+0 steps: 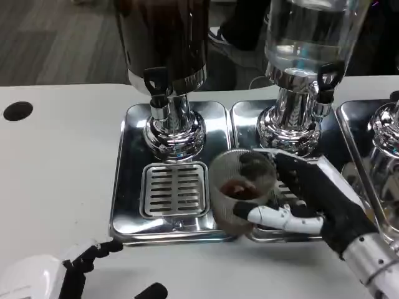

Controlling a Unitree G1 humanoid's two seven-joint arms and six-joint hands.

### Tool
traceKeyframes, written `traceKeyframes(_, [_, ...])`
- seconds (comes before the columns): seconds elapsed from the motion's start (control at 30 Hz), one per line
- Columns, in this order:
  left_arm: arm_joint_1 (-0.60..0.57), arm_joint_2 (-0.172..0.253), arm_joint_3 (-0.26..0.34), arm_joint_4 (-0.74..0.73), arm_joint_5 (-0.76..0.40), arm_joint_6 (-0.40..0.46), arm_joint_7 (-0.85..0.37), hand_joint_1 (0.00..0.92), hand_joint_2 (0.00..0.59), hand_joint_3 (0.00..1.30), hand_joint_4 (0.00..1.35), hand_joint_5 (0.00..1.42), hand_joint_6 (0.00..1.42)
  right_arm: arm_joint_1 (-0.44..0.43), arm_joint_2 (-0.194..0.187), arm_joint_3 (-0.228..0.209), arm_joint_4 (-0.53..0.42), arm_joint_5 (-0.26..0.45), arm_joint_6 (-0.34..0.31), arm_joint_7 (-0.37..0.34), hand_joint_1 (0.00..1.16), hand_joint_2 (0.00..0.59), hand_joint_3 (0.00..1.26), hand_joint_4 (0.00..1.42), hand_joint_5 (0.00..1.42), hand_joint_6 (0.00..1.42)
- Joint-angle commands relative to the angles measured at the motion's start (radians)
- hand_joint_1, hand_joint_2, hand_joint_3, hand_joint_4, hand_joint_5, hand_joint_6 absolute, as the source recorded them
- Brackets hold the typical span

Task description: Grasp the cup under the faucet to collect the drink, then remove the cup.

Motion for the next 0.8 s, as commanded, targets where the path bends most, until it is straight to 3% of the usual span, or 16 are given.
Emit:
traceKeyframes(0.03, [-0.002, 0.004, -0.023, 0.012, 0.022, 0.010, -0.006, 0.000, 0.097, 0.40, 0.36, 0.44, 0.57, 0.054, -0.022, -0.023, -0.072, 0.048, -0.069, 0.030, 0.71, 0.105, 0.36, 0.35, 0.33, 0.14])
traceKeyframes(0.33, [-0.014, 0.006, -0.054, 0.019, 0.040, 0.020, -0.007, 0.000, 0.097, 0.40, 0.38, 0.45, 0.58, 0.175, -0.054, -0.063, -0.101, 0.096, -0.175, 0.069, 0.71, 0.105, 0.36, 0.35, 0.33, 0.14])
traceKeyframes(0.8, [-0.002, 0.002, -0.064, -0.007, 0.048, 0.047, -0.010, 0.000, 0.097, 0.40, 0.38, 0.46, 0.58, 0.240, -0.065, -0.094, 0.006, 0.132, -0.359, 0.101, 0.71, 0.105, 0.36, 0.35, 0.33, 0.14])
